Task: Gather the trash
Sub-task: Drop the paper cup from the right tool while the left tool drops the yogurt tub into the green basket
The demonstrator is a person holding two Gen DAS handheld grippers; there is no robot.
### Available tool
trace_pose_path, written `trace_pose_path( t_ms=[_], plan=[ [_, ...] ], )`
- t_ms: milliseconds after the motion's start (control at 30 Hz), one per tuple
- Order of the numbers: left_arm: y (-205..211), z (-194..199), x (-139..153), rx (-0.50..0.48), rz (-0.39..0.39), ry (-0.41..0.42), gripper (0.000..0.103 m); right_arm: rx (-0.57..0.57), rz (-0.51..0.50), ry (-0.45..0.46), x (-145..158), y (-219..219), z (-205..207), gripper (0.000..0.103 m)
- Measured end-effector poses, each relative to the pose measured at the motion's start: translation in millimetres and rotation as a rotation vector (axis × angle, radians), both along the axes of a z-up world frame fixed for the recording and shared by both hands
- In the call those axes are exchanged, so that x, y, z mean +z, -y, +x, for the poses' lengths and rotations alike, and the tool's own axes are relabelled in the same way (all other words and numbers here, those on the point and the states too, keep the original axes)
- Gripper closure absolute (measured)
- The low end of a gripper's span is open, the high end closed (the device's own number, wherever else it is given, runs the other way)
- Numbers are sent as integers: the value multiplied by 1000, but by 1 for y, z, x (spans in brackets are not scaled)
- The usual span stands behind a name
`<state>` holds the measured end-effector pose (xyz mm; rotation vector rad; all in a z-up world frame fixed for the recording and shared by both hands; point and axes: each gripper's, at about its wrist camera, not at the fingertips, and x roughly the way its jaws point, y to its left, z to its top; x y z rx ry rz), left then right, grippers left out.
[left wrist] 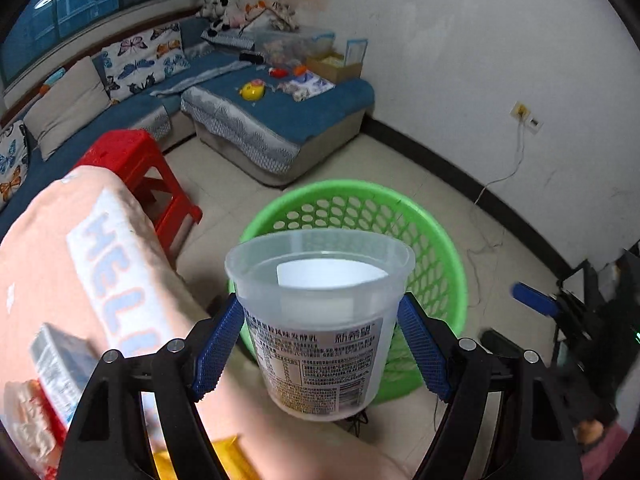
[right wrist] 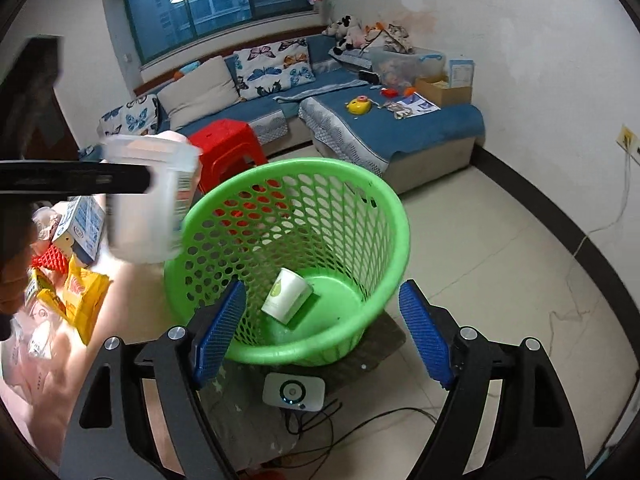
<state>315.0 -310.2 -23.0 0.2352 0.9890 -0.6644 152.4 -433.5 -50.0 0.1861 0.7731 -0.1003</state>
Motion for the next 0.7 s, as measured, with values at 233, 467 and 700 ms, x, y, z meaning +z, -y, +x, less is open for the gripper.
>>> trace_pose_path(
  t_ms=[233,467,700],
  plan=[
    [33,16,-35,-6,74,-68,27,-9,19,-12,-16,3,-9,24],
    [28,19,-44,7,69,-101,15,-17,32,-35,-27,1,-14,24],
    [9,3,-22,22,31,-50,18,-11,19,-23,-21,-10,-23,24]
  ],
)
